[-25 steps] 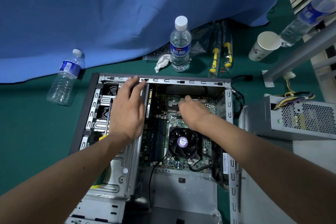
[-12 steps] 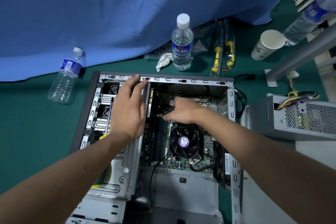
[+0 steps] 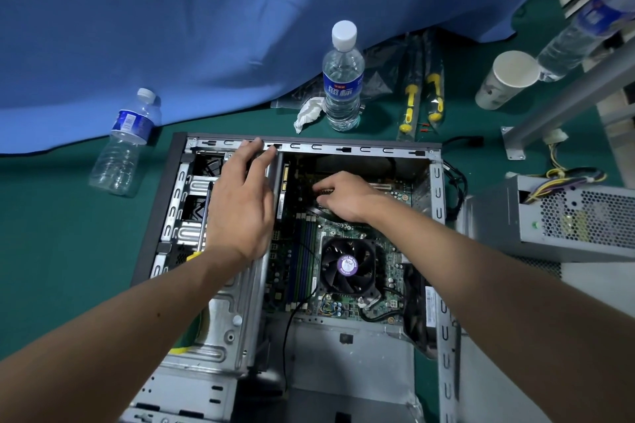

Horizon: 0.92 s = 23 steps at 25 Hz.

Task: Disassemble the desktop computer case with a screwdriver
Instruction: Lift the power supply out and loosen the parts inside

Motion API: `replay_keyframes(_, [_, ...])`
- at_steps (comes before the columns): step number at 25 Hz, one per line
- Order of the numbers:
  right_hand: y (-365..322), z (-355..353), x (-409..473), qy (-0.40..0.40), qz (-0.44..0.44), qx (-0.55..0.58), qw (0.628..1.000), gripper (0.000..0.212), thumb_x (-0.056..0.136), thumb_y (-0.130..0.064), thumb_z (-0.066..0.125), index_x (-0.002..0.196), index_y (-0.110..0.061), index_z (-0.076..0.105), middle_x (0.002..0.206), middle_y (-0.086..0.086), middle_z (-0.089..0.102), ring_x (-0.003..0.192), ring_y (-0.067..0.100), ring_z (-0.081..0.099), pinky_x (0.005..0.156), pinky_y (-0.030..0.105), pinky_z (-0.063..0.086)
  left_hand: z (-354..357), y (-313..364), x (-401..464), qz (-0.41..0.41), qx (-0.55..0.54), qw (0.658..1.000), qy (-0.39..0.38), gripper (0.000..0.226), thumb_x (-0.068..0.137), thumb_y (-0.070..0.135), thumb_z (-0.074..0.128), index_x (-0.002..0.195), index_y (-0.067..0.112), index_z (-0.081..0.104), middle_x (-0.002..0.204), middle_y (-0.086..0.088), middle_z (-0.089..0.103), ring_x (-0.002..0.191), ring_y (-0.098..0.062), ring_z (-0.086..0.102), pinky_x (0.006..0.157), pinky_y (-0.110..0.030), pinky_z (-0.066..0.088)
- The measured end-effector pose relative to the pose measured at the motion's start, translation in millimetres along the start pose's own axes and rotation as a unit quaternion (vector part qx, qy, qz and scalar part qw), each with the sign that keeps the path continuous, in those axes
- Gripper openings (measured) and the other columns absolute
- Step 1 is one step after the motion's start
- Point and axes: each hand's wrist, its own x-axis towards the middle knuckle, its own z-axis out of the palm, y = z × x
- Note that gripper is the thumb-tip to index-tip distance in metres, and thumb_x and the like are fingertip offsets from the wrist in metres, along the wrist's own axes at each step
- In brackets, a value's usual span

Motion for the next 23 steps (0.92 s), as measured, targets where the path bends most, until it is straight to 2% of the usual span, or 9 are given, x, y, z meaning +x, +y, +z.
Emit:
replay_keyframes(4, [-5.4,14.1,3.8,-0.003,-0.032,-0.095,0.995,0.038,0.101,-0.018,0.047,0.139,-0.014,0.053,0.142,0.011,0.053,0.129,0.030,0.049,0.106,0.031,0.039,-0.1,-0.4,0.3,0.003,0.001,1.000,0.001,0.047,0.093,0.010,0.043,0.140,0.010,0.048,0.151,-0.011,0.038,0.142,-0.027,0.032,0.115,-0.044,0.033])
replay_keyframes(6, [-4.9,20.8,2.4,0.018,-0.036,-0.129,0.991,0.036,0.100,-0.014,0.045,0.135,-0.013,0.056,0.136,0.014,0.057,0.122,0.033,0.054,0.101,0.036,0.045,-0.4,-0.3,0.3,0.001,0.001,1.000,0.001,0.048,0.093,0.013,0.040,0.141,0.011,0.048,0.152,-0.010,0.038,0.142,-0.026,0.032,0.115,-0.044,0.032])
replay_keyframes(12, [1.7,34.0,-5.2,0.066,-0.064,-0.211,0.973,0.035,0.096,-0.005,0.047,0.129,-0.012,0.055,0.117,0.016,0.063,0.103,0.035,0.061,0.083,0.037,0.051,-0.5,0.8,0.6,0.003,0.005,1.000,0.005,0.050,0.092,0.018,0.035,0.140,0.009,0.048,0.151,-0.012,0.039,0.141,-0.028,0.033,0.114,-0.045,0.033])
replay_keyframes(16, [-2.4,31.5,1.4,0.067,-0.083,-0.259,0.960,0.020,0.095,-0.006,0.051,0.112,-0.009,0.062,0.113,0.013,0.061,0.097,0.033,0.062,0.072,0.034,0.045,-2.2,2.5,0.7,0.010,0.008,1.000,0.002,0.052,0.091,0.020,0.033,0.139,0.006,0.049,0.150,-0.015,0.040,0.139,-0.031,0.035,0.113,-0.046,0.035])
replay_keyframes(19, [-12.3,31.0,9.0,0.084,-0.088,-0.271,0.955,0.019,0.088,0.001,0.058,0.105,-0.003,0.065,0.117,0.012,0.053,0.099,0.036,0.062,0.071,0.034,0.042,-3.4,3.0,1.3,0.008,0.009,1.000,0.000,0.049,0.092,0.015,0.037,0.138,0.004,0.050,0.149,-0.017,0.040,0.139,-0.033,0.036,0.112,-0.046,0.035])
replay_keyframes(23, [-11.7,30.7,16.9,0.107,-0.080,-0.269,0.954,0.019,0.086,0.000,0.059,0.104,-0.006,0.063,0.111,0.012,0.061,0.100,0.035,0.064,0.074,0.035,0.045,-3.0,3.1,1.4,0.009,0.008,1.000,-0.010,0.050,0.089,0.009,0.043,0.139,0.004,0.049,0.149,-0.018,0.040,0.139,-0.035,0.036,0.112,-0.050,0.036])
